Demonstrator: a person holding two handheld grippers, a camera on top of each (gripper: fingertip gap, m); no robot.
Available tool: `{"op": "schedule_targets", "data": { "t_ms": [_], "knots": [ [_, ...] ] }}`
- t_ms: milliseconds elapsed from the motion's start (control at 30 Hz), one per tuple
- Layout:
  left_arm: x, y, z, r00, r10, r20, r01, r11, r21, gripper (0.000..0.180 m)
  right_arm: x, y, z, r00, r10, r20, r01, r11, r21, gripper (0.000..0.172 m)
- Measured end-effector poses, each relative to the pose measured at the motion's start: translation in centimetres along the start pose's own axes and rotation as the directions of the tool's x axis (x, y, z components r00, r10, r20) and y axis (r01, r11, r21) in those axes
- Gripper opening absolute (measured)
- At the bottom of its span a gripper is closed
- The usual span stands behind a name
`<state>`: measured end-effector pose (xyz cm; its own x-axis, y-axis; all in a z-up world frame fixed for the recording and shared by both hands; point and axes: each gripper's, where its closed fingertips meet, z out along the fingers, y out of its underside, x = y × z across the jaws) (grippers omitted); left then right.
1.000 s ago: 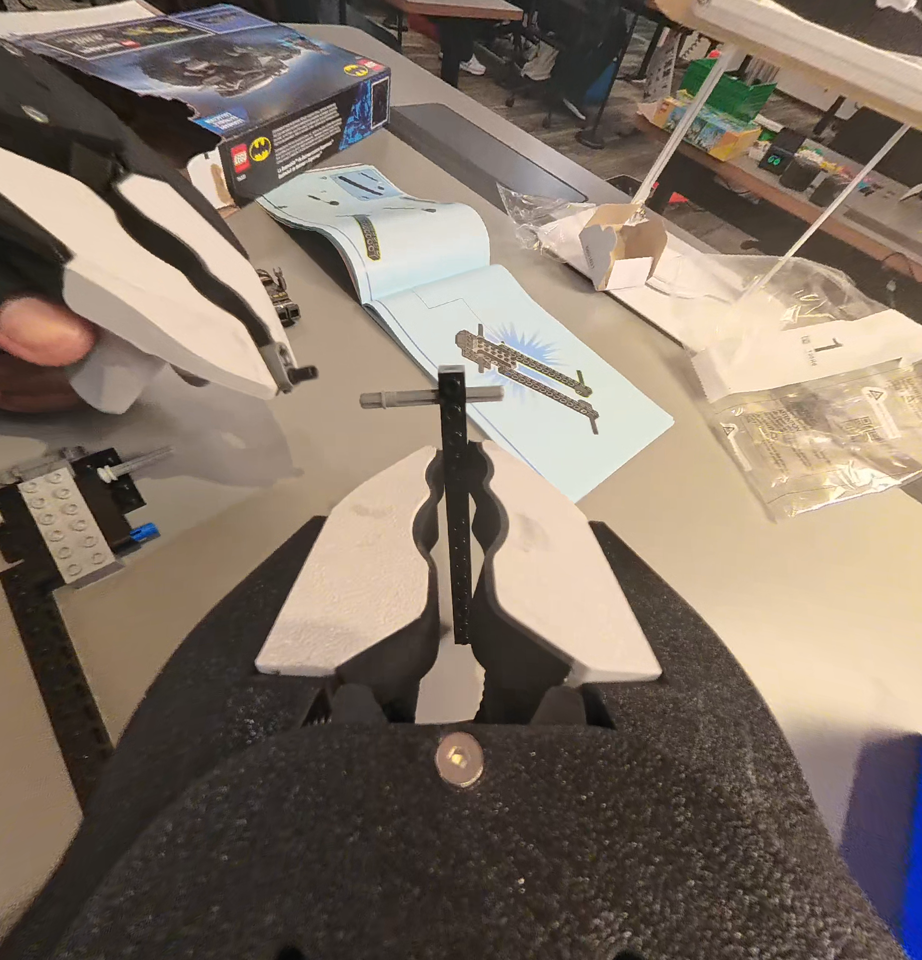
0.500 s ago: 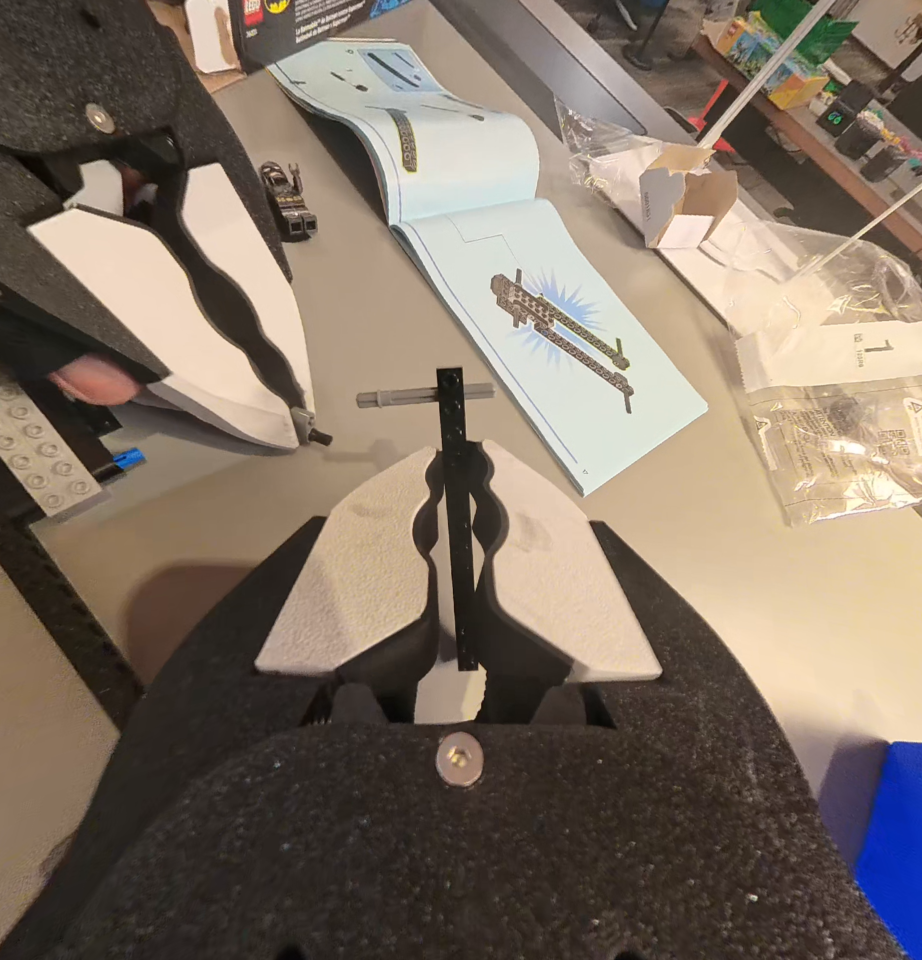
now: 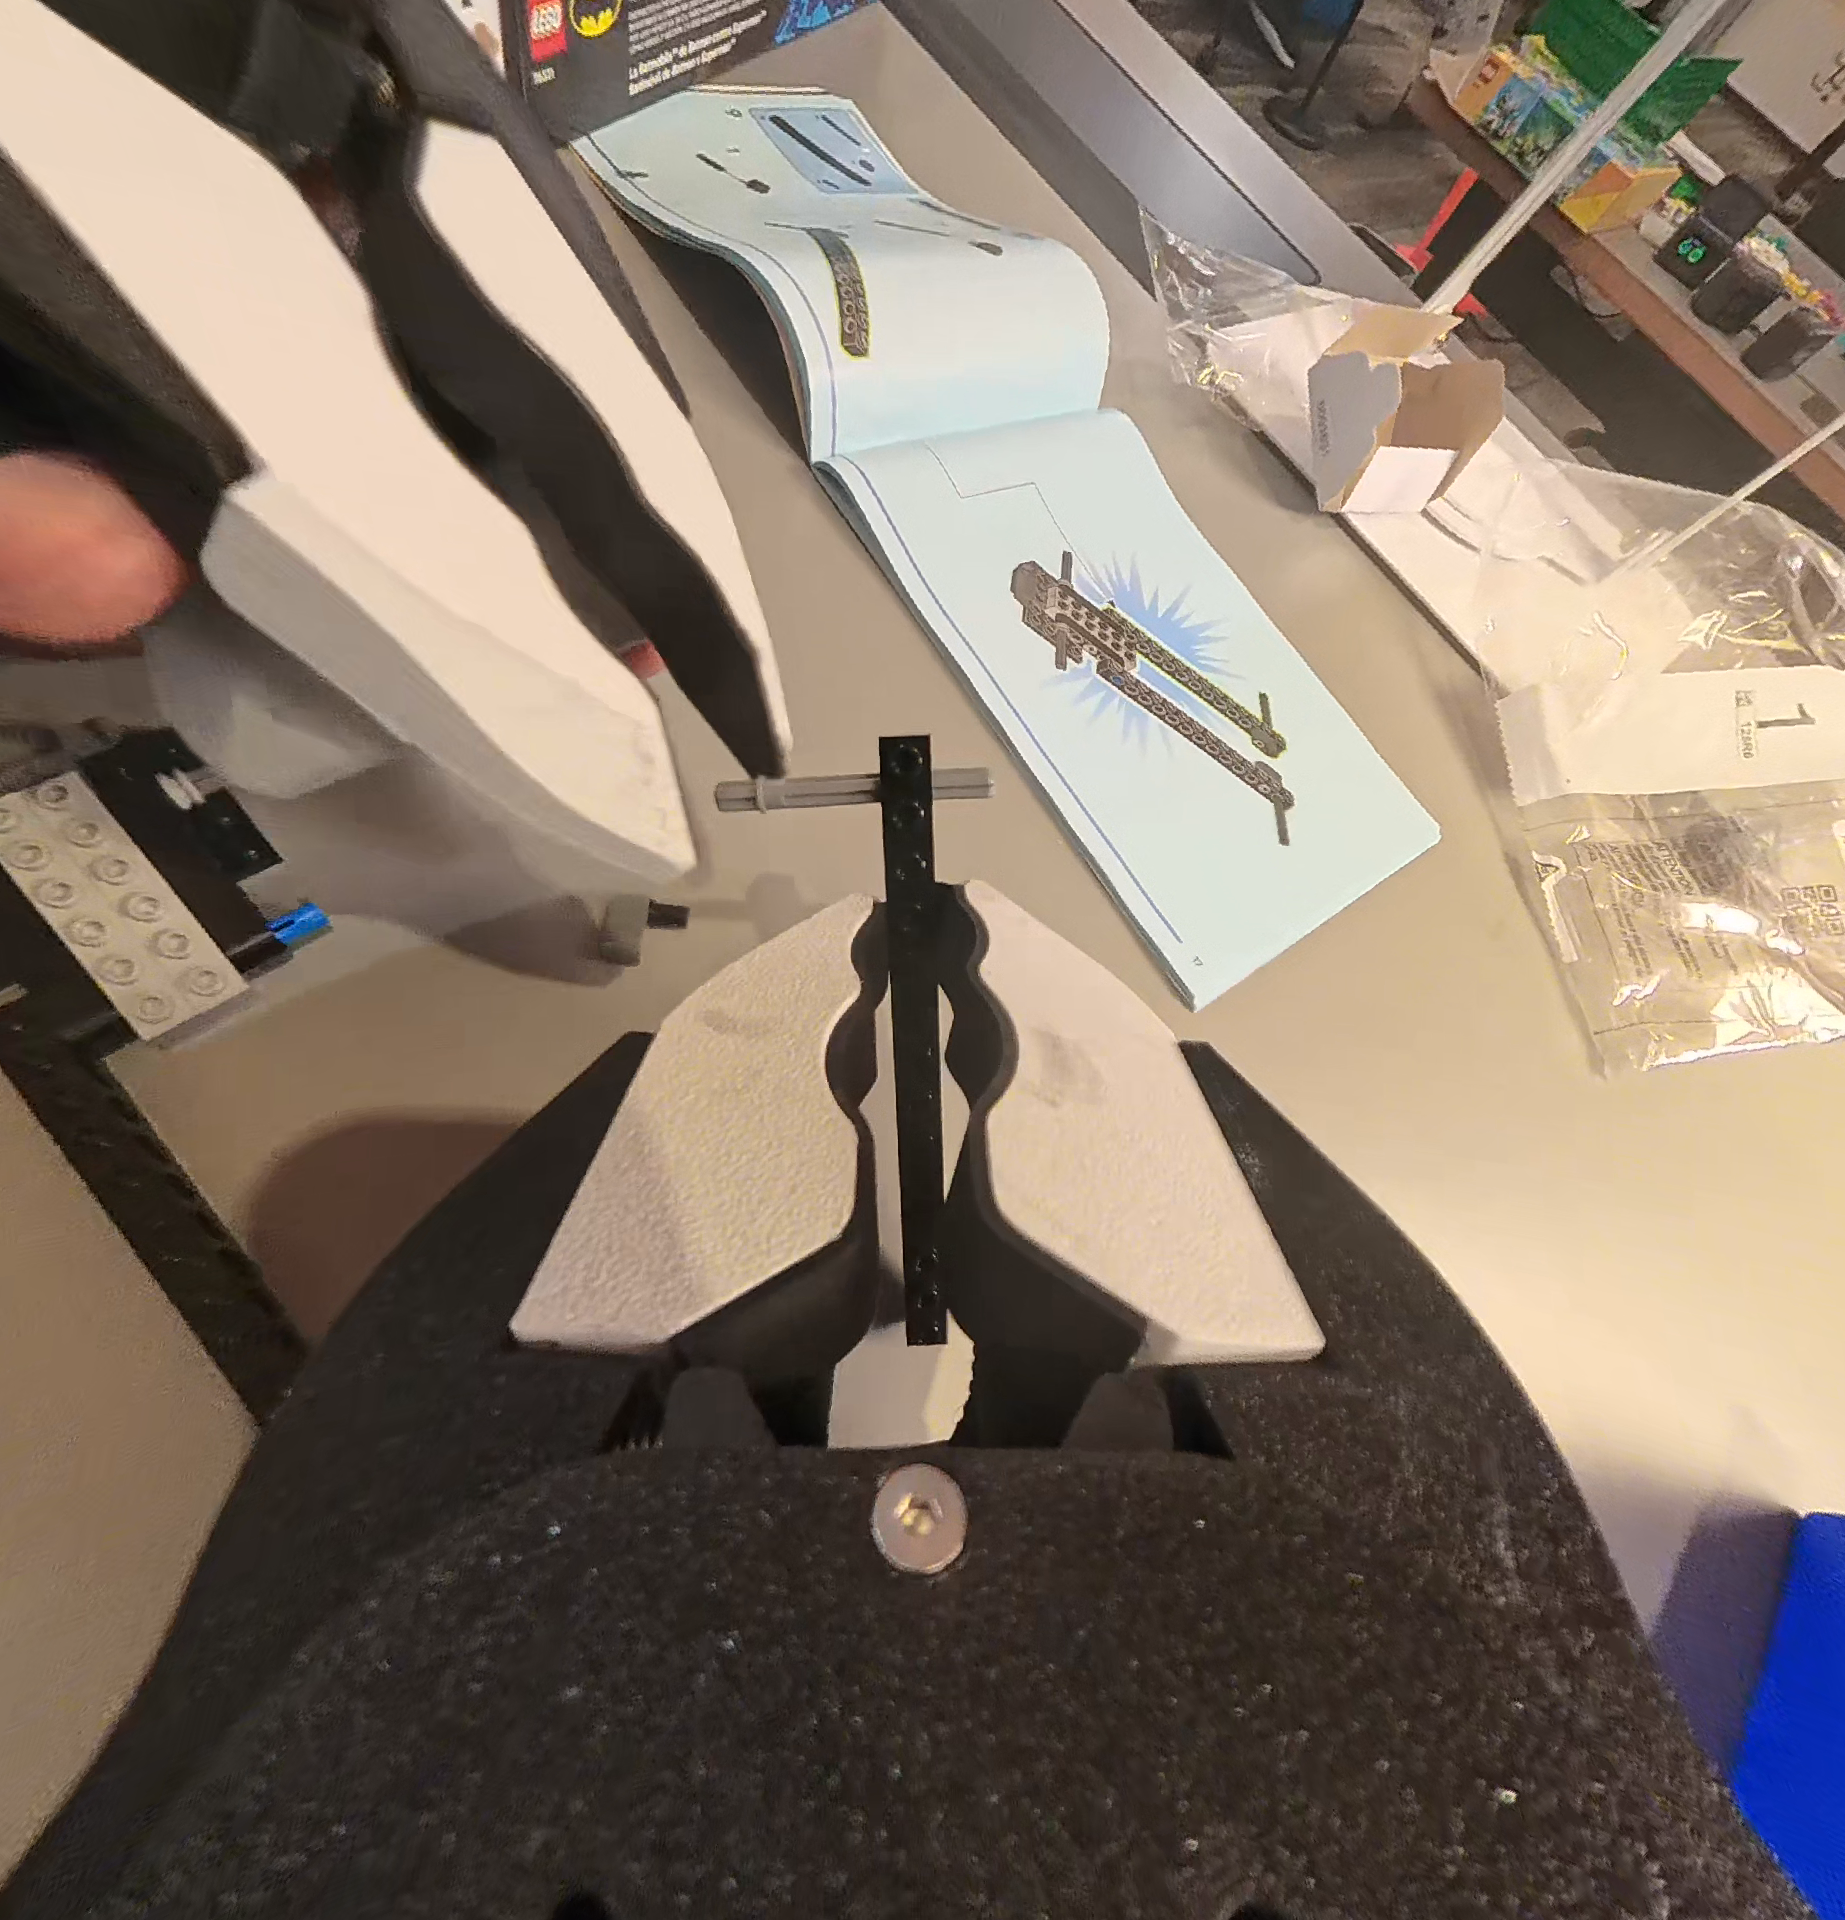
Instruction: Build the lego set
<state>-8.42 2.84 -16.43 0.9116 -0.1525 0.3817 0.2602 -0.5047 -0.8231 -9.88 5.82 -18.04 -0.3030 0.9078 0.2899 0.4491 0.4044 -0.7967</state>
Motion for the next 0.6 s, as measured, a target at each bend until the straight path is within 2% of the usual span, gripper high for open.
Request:
{"op": "schedule_targets", "data": {
  "t_ms": [100, 133, 233, 400, 533, 600],
  "knots": [
    [-0.2, 0.3, 0.4, 1.000, 0.000, 0.023, 0.000, 1.000, -0.004, 0.017, -0.4, -0.2, 0.1, 1.000, -0.011, 0.004, 0.011, 1.000, 0.005, 0.008],
    [-0.4, 0.3, 0.5, 0.999, 0.003, 0.034, -0.002, 1.000, -0.006, 0.007, -0.4, -0.2, 0.1, 1.000, -0.016, 0.002, 0.016, 1.000, 0.004, 0.008],
    [-0.7, 0.4, 0.5, 0.998, 0.014, 0.061, -0.014, 1.000, -0.001, 0.005, 0.4, -0.1, 0.0, 0.999, -0.014, -0.042, 0.014, 1.000, -0.007, 0.008],
    [-0.8, 1.3, 0.2, 0.998, 0.015, 0.068, -0.012, 0.999, -0.051, 0.004, 3.6, 1.3, -0.5, 0.989, 0.097, -0.115, -0.103, 0.993, -0.050, 0.008],
    [-2.2, 2.5, -0.3, 0.993, 0.020, 0.117, -0.005, 0.992, -0.127, 0.004, 2.2, 5.4, 0.1, 0.981, 0.185, 0.054, -0.163, 0.944, -0.289, 0.008],
    [-2.6, 2.5, -0.5, 0.990, 0.033, 0.137, -0.014, 0.991, -0.133, 0.005, 1.5, 6.1, 0.2, 0.963, 0.242, 0.116, -0.191, 0.922, -0.338, 0.009]
  ]
}}
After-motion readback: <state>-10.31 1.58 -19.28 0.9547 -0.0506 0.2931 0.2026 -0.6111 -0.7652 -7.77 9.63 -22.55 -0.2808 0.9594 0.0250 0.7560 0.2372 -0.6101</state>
